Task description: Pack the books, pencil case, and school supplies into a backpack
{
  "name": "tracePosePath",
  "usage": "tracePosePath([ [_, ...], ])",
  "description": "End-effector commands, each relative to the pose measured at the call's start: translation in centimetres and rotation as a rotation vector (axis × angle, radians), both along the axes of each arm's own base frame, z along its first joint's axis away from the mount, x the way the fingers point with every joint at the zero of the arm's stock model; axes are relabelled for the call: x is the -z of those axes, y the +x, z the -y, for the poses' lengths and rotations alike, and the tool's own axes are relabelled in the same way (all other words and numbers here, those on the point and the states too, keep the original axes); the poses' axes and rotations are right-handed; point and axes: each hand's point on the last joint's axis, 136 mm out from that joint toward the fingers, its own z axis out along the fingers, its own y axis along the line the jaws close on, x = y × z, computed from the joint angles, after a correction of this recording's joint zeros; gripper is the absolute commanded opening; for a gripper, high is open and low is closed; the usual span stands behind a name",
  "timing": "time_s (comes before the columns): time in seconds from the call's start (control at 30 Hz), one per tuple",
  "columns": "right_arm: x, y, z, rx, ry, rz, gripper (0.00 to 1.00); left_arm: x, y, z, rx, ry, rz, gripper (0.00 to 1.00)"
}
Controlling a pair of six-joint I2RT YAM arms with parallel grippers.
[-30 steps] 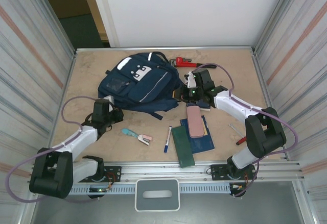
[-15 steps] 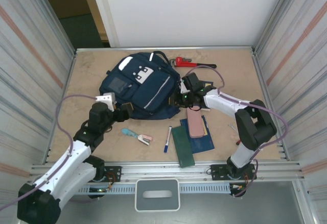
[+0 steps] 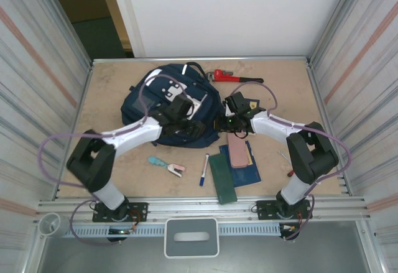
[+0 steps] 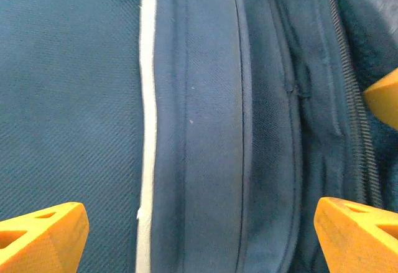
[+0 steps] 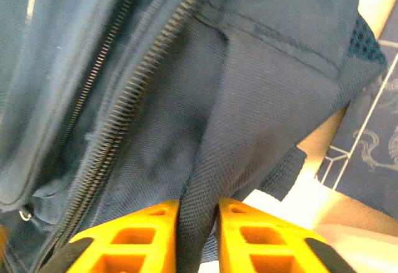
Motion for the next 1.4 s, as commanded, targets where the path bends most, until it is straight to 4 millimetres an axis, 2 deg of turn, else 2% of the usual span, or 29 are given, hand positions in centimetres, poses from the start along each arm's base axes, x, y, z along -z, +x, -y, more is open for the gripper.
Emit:
tracePosePath([
  [0.0, 1.1, -0.3, 0.4, 0.010, -0.014, 0.005, 0.14, 1.4, 0.6, 0.1, 0.052, 0.127, -0.025, 0.94],
  [0.17, 0.9, -0.5, 0.3, 0.004, -0.006, 0.013, 0.10, 3.3, 2.3, -0.3, 0.002, 0.218, -0.042, 0.87],
  [0.23, 0.8, -0.5, 0.2, 0.002, -0.005, 0.017, 0.09, 3.9, 2.7, -0.1, 0.001, 0.221, -0.049, 0.78],
  [0.33, 0.5, -0.5, 0.3, -0.006, -0.004, 0.027, 0.10, 4.2, 2.8, 0.3, 0.010, 0.209, -0.063, 0.57],
  [0.43, -1.0, -0.6, 0.3, -0.038, -0.001, 0.070, 0.18, 2.6, 2.8, 0.8, 0.026, 0.166, -0.046, 0.31],
  [0.5, -3.0, -0.7, 0.6, -0.063, -0.010, 0.132, 0.34, 0.2, 3.0, 0.8, 0.029, 0.090, -0.010, 0.12],
  [0.57, -4.8, -0.9, 1.8, -0.064, -0.057, 0.191, 0.50, -2.7, 3.0, 0.7, 0.040, -0.040, 0.023, 0.03],
  [0.67, -6.1, -1.8, 5.1, -0.021, -0.199, 0.251, 0.68, -7.3, 2.5, 0.4, 0.084, -0.337, 0.041, 0.00],
  [0.7, -6.0, -2.3, 6.6, 0.009, -0.254, 0.258, 0.78, -8.7, 2.3, 0.1, 0.093, -0.450, 0.032, 0.00],
  [0.77, -5.6, -3.4, 8.8, 0.053, -0.321, 0.250, 0.91, -11.0, 2.1, -1.0, 0.097, -0.629, 0.011, 0.00],
  [0.83, -5.1, -4.6, 10.1, 0.075, -0.353, 0.228, 0.99, -12.7, 2.2, -2.3, 0.087, -0.739, 0.004, 0.00],
  [0.87, -4.7, -5.1, 10.5, 0.081, -0.363, 0.214, 0.99, -13.0, 2.3, -2.9, 0.067, -0.766, 0.003, 0.00],
  [0.97, -3.9, -5.3, 12.0, 0.128, -0.379, 0.182, 0.99, -13.0, 3.2, -5.1, -0.040, -0.745, 0.015, 0.00],
  [1.07, -3.5, -4.3, 12.8, 0.184, -0.276, 0.123, 0.99, -11.9, 3.9, -6.6, -0.108, -0.660, 0.036, 0.00],
  [1.17, -3.5, -2.2, 14.0, 0.256, -0.152, 0.101, 0.99, -10.7, 4.3, -8.0, -0.166, -0.619, 0.025, 0.00],
  [1.23, -3.4, -0.3, 14.4, 0.296, -0.043, 0.071, 1.00, -9.9, 4.2, -8.2, -0.164, -0.640, -0.005, 0.00],
  [1.37, -1.5, 3.4, 14.9, 0.332, 0.070, -0.046, 0.89, -8.5, 3.8, -7.4, -0.144, -0.679, -0.061, 0.00],
])
